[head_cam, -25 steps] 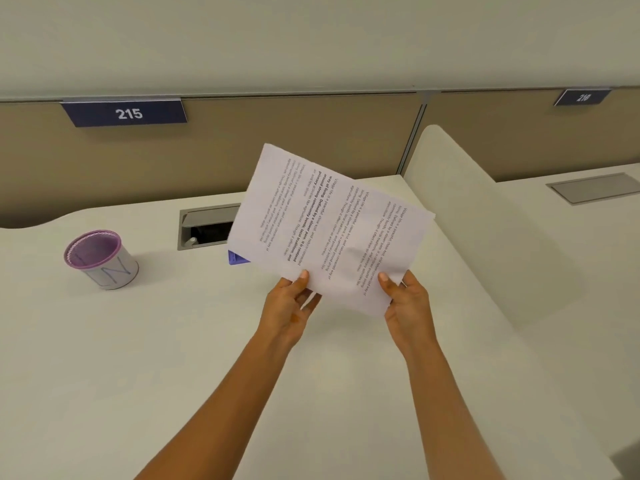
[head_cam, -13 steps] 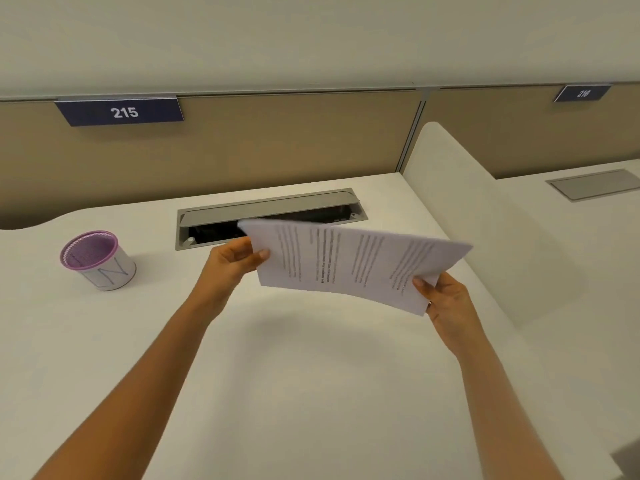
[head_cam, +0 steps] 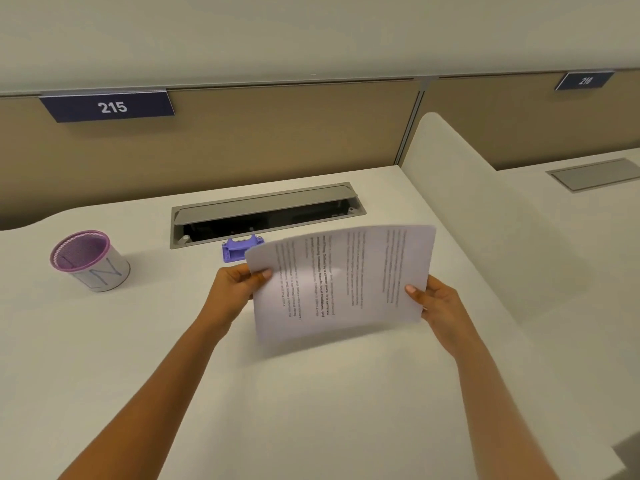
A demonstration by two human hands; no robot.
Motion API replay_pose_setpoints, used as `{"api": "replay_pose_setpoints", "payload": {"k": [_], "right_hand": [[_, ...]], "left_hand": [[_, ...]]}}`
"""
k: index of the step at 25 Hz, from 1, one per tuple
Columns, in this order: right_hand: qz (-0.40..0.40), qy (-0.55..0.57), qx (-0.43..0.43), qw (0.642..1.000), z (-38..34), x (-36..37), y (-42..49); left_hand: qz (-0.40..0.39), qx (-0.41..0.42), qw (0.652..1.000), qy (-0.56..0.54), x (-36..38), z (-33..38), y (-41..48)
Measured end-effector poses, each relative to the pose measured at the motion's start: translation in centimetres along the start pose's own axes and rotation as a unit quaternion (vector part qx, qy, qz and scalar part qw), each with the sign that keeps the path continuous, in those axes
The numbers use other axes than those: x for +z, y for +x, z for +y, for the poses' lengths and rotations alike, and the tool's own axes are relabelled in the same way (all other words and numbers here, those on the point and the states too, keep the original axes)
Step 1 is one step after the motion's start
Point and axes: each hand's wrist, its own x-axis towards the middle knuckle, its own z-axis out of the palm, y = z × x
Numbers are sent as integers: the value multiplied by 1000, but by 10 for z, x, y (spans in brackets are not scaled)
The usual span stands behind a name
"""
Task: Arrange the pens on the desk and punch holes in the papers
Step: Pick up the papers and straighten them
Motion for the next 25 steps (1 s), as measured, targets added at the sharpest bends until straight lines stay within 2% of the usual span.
{"api": "replay_pose_setpoints", "payload": {"k": [2, 5, 7, 11, 16, 19, 21, 23, 25], "right_hand": [[4, 25, -7, 1000, -19, -5, 5], [5, 131, 21, 991, -28, -3, 3], [-10, 181, 46, 982, -24, 20, -5], [-32, 207, 52, 976, -12, 94, -18], [85, 222, 57, 970, -6, 135, -16], [135, 180, 73, 972, -4, 133, -11], [162, 152, 82, 972, -2, 128, -8], [186, 141, 87, 969, 1, 119, -6], [199, 137, 93, 966, 4, 110, -4]], "left_hand": [[26, -32, 997, -58, 1, 8, 2], [51, -81, 984, -152, 10, 13, 2], [65, -115, 972, -197, 21, 11, 0], [78, -174, 951, -245, 49, -6, -7], [100, -211, 932, -276, 71, -28, -12], [80, -233, 937, -249, 68, -33, -13], [80, -213, 957, -183, 57, -30, -5], [119, -167, 974, -95, 40, -25, 14], [191, -174, 964, -68, 22, -18, 46]]}}
